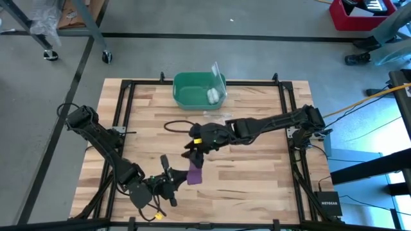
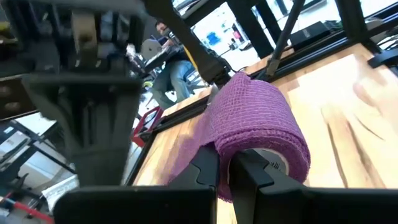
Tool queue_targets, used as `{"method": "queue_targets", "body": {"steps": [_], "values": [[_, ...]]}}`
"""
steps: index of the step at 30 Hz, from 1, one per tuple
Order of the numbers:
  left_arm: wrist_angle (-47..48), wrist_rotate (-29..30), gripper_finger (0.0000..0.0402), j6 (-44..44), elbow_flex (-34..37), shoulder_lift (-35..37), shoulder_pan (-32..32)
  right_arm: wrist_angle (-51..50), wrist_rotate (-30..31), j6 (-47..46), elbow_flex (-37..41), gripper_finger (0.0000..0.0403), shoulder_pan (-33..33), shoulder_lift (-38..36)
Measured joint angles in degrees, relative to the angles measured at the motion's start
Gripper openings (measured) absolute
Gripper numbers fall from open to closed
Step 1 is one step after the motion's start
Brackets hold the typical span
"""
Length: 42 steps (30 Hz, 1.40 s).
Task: Roll bandage
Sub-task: Roll the violet bandage
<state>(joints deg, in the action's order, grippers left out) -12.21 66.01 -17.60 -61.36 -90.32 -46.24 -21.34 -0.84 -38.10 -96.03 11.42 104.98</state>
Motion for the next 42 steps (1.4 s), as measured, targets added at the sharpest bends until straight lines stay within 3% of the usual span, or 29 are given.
{"method": "queue_targets", "body": {"steps": [7, 12, 17, 20, 23, 27, 34, 37, 42], "values": [[-0.1, 0.2, 0.0008, 1.0, 0.0, 0.0, -0.5, -2.4, -1.4, 0.3, 0.0, 0.0202, 0.1, -0.6], [-0.7, 0.4, 0.0008, 3.1, 0.0, 0.3, -1.5, -6.6, -1.6, 9.5, 0.1, 0.0202, 0.1, -6.5], [-1.1, 0.6, 0.0008, 8.3, -0.2, 2.0, -2.1, -18.7, 7.1, 22.2, 0.0, 0.0202, 4.6, -11.1], [-1.0, 0.6, 0.0008, 10.9, -0.4, 3.2, -2.0, -20.3, 9.4, 27.8, 0.3, 0.0202, 9.5, -11.2], [-1.0, 0.6, 0.0008, 13.1, -0.4, 4.7, -1.8, -12.5, 11.4, 33.1, 5.3, 0.0202, 13.7, -11.7], [-2.8, 0.6, 0.0008, 14.2, -0.5, 5.4, -1.5, 1.2, 15.6, 35.5, 18.9, 0.0202, 15.3, -13.9], [-4.7, 0.5, 0.0008, 12.2, -0.5, 5.4, -0.2, 47.2, 15.2, 35.3, 40.8, 0.0202, 11.9, -16.3], [-4.8, 0.5, 0.0008, 12.0, -0.5, 5.4, 1.1, 57.2, 12.3, 35.4, 43.0, 0.0202, 10.9, -14.3], [-4.8, 0.4, 0.0008, 12.0, -0.5, 5.4, 3.1, 58.7, 10.3, 36.8, 41.0, 0.0202, 10.9, -11.9]]}}
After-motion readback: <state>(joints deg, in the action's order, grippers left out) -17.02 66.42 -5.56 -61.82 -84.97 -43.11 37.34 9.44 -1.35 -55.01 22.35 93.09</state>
